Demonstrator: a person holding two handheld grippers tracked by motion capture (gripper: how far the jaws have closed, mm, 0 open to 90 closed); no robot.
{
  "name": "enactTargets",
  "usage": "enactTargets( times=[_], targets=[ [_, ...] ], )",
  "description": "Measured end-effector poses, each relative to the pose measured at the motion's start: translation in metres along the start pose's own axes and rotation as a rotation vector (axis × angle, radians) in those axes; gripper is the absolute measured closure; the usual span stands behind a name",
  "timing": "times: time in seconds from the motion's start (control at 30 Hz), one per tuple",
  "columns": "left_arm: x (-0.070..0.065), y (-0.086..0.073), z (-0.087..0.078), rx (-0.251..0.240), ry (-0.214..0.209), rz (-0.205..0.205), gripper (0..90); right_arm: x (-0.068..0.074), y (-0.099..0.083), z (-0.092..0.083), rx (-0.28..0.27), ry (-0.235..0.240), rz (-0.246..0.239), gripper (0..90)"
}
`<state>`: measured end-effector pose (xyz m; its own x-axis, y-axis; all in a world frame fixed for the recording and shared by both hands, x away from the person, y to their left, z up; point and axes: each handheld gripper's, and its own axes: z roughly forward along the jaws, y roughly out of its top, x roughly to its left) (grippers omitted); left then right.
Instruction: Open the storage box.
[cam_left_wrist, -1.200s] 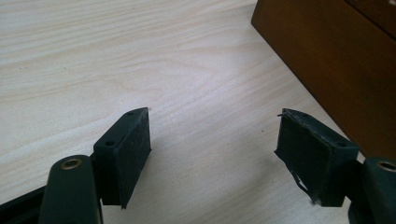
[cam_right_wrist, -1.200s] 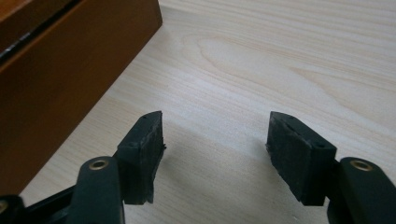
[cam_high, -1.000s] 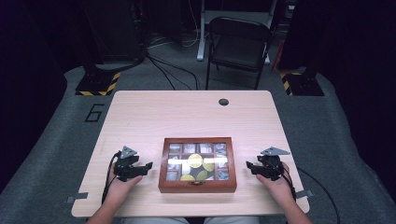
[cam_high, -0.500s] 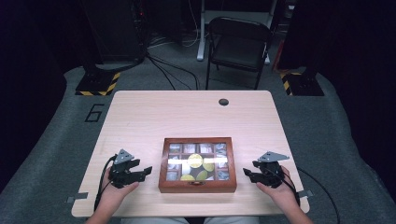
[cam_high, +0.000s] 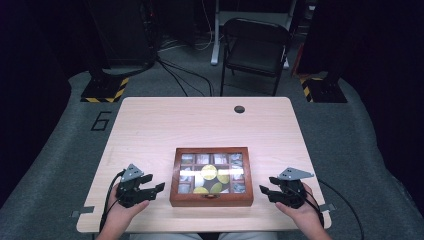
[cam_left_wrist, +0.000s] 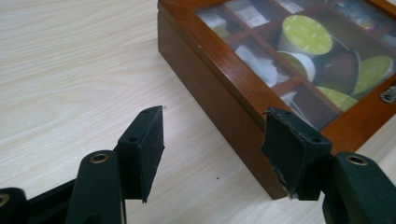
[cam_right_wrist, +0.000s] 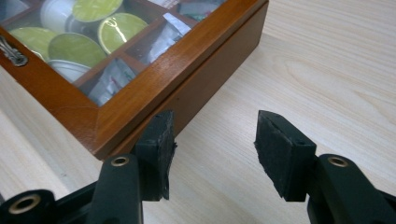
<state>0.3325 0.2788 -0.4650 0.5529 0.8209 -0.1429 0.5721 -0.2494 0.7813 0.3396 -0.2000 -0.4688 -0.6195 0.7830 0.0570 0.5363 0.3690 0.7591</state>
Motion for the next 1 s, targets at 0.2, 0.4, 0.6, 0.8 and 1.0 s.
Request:
enactTargets(
  times=[0.2,0.4,0.6,0.8,1.0],
  targets=[
    [-0.006,0.002,-0.004,-0.012,-0.015,0.003,38.1,0.006,0.002,-0.004,-0.012,0.020,-0.001,47.7],
    [-0.011,0.001,-0.007,-0.019,-0.026,0.006,38.1,0.014,0.003,-0.007,-0.013,0.044,-0.008,48.4],
    [-0.017,-0.001,-0.009,-0.026,-0.045,0.006,38.6,0.022,0.002,-0.010,-0.029,0.064,-0.004,47.7],
    [-0.022,-0.003,-0.010,-0.025,-0.054,0.018,38.6,0.024,-0.001,-0.011,-0.035,0.075,-0.003,47.5],
    [-0.026,-0.008,-0.009,-0.020,-0.067,0.019,39.1,0.030,-0.003,-0.010,-0.036,0.091,-0.003,47.6]
  ],
)
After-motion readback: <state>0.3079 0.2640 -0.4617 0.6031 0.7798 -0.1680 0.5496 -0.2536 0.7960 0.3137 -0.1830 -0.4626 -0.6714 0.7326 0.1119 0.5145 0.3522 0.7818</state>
